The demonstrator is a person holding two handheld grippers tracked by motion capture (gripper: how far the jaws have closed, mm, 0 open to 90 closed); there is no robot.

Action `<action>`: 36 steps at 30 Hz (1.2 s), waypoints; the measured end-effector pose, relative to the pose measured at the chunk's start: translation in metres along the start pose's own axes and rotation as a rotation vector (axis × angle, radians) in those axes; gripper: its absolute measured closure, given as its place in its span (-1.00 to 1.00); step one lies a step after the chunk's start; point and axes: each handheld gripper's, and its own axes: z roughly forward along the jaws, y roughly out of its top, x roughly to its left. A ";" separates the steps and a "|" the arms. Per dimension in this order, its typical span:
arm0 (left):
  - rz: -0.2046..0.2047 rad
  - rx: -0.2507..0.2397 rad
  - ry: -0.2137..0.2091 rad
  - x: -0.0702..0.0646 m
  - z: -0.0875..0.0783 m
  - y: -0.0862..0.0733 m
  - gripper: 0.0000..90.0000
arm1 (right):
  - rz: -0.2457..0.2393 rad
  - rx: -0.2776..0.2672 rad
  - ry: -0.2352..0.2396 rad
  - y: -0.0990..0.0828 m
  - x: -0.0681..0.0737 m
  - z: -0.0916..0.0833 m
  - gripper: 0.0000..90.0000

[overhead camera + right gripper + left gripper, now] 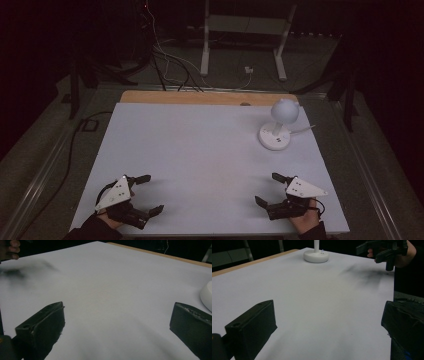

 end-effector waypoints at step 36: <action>-0.004 0.015 -0.004 -0.001 0.001 0.000 -0.99 | -0.041 0.070 0.055 0.001 0.008 0.004 -1.00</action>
